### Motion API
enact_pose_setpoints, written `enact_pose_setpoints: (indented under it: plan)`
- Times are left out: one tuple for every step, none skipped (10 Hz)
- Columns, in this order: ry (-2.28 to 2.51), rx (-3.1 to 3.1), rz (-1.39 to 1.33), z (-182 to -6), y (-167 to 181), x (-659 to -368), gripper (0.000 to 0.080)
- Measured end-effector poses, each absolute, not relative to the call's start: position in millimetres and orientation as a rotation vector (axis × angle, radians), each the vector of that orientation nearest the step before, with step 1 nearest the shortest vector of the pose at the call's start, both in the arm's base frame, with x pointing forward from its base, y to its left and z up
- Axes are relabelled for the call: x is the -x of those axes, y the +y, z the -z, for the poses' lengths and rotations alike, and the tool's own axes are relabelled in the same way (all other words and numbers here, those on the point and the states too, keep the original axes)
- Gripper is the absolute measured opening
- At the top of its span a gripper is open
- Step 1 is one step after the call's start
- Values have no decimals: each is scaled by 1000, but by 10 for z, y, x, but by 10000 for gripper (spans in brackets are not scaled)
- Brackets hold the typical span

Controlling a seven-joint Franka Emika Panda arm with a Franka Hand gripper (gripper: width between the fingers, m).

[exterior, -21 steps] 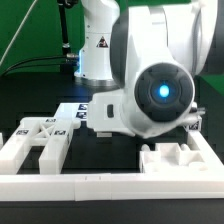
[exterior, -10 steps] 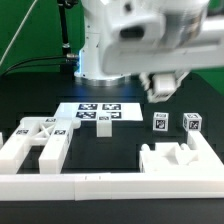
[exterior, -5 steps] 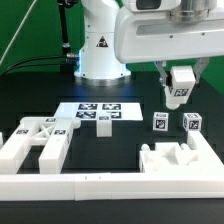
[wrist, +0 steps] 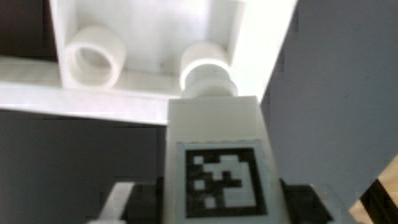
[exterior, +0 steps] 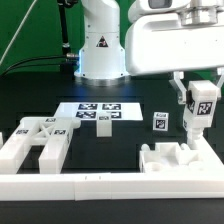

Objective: Assemble chair

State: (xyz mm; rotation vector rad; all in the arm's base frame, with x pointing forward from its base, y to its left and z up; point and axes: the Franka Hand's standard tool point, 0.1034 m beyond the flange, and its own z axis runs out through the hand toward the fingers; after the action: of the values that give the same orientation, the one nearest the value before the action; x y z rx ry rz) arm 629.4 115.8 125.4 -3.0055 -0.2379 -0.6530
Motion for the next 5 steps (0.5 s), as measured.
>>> enact_pose_setpoints:
  plan:
    - [-241, 3000, 680, -1232, 1154, -6269, 285]
    - [-249, 3002, 677, -1220, 1141, -6266, 285]
    - [-264, 3006, 681, -1141, 1098, -6241, 285]
    - [-257, 3005, 666, -1043, 1137, -6249, 285]
    - [-266, 3002, 672, -982, 1179, -6299, 285]
